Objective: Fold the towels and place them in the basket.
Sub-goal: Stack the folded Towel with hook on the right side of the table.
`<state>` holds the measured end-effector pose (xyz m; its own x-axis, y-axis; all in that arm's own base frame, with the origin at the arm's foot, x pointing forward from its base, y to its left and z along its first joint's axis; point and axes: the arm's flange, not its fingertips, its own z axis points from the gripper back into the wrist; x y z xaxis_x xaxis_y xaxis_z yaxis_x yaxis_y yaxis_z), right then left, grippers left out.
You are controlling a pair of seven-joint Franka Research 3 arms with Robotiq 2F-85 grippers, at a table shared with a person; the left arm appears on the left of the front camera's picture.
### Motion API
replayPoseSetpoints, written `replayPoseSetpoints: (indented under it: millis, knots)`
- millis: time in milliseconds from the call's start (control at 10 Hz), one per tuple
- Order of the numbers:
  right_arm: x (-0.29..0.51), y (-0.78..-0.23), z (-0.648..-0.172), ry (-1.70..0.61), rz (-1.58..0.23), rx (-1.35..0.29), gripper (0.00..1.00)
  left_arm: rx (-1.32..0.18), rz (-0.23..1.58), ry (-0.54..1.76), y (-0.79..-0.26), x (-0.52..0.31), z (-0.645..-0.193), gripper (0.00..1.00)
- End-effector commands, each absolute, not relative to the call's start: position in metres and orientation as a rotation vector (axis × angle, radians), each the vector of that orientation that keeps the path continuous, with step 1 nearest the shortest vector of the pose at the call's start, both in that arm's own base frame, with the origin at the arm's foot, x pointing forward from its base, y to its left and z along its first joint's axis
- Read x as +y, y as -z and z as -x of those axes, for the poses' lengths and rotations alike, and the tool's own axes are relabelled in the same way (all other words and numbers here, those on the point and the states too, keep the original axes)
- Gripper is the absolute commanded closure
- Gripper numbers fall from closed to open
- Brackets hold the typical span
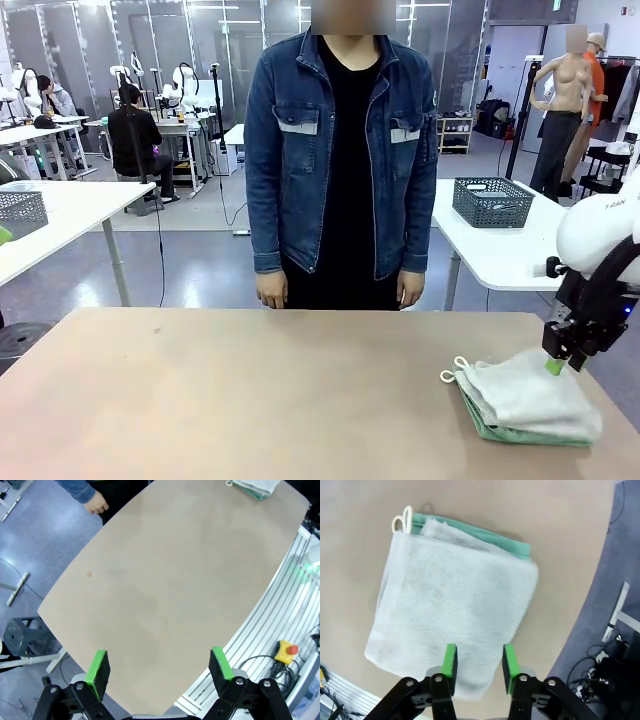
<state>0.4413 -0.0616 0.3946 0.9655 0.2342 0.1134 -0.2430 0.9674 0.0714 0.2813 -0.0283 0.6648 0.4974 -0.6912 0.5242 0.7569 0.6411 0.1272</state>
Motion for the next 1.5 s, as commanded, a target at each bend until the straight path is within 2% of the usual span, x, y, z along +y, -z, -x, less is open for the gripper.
replayPoseSetpoints:
  millis: [0, 100, 200, 300, 400, 1400]
  knots:
    - [-0.054, -0.404, -0.435, -0.217, -0.024, -0.098, 0.0, -0.579, 0.123, 0.873, -0.665, -0.029, -0.283, 0.0]
    - [-0.052, -0.405, -0.436, -0.211, 0.003, -0.091, 0.0, -0.579, 0.123, 0.873, -0.665, -0.029, -0.283, 0.0]
    - [-0.049, -0.405, -0.439, -0.207, 0.036, -0.086, 0.13, -0.579, 0.123, 0.873, -0.665, -0.029, -0.283, 0.0]
    - [-0.042, -0.405, -0.446, -0.21, 0.048, -0.105, 0.05, -0.579, 0.123, 0.873, -0.665, -0.029, -0.283, 0.0]
    - [-0.053, -0.403, -0.441, -0.235, -0.017, -0.101, 0.05, -0.579, 0.123, 0.873, -0.665, -0.029, -0.283, 0.0]
    - [-0.053, -0.403, -0.441, -0.235, -0.017, -0.101, 0.05, -0.579, 0.123, 0.873, -0.665, -0.029, -0.283, 0.0]
